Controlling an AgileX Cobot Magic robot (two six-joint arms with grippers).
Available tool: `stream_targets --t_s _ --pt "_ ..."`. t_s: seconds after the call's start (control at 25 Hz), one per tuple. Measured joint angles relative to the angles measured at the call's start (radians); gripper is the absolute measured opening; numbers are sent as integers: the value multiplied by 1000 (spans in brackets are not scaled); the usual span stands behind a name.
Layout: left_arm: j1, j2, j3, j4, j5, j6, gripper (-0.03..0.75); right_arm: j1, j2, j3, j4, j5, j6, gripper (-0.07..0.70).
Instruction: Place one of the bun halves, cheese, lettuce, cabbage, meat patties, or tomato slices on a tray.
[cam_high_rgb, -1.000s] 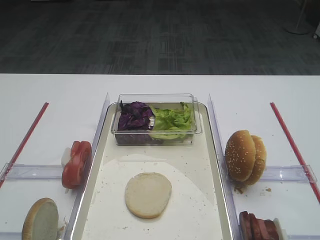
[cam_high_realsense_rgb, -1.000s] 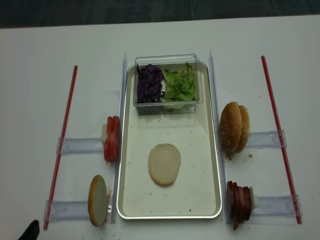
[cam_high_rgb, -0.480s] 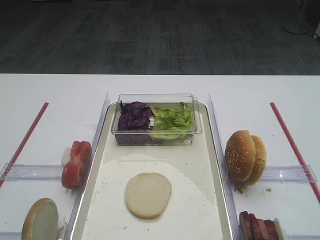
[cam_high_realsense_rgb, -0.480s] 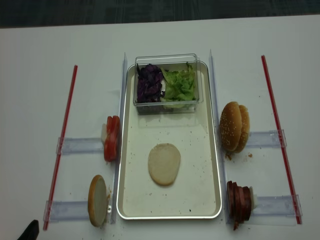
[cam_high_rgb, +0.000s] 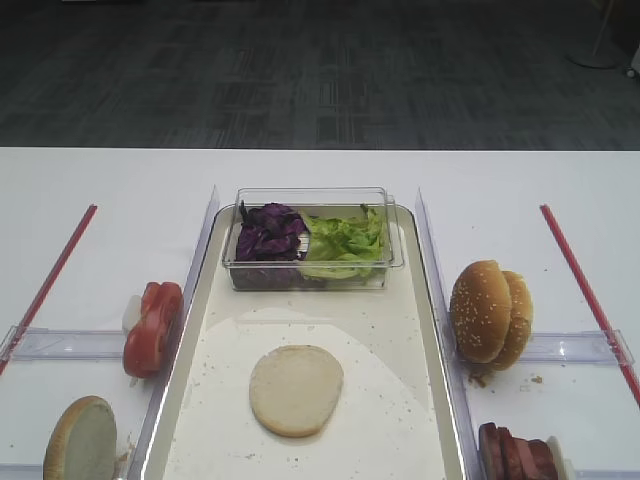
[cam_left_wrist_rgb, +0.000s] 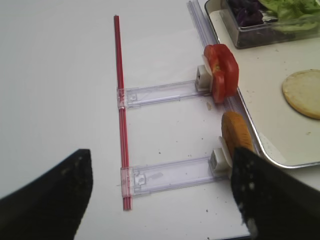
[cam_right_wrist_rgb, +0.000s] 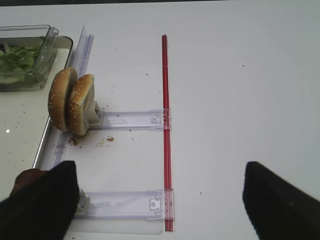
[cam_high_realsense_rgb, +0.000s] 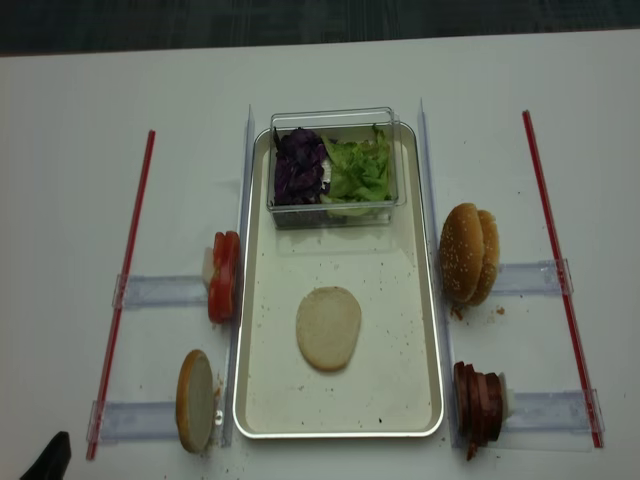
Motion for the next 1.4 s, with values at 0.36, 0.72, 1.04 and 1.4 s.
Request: stream_targets --t_s 0.36,0.72,1.04,1.4 --pt "4 0 0 0 0 0 526 0 0 0 0 0 0 676" --pt "4 0 0 0 0 0 524 0 0 0 0 0 0 676" --pt "4 0 0 0 0 0 524 0 0 0 0 0 0 676" --pt "4 0 0 0 0 0 524 0 0 0 0 0 0 676"
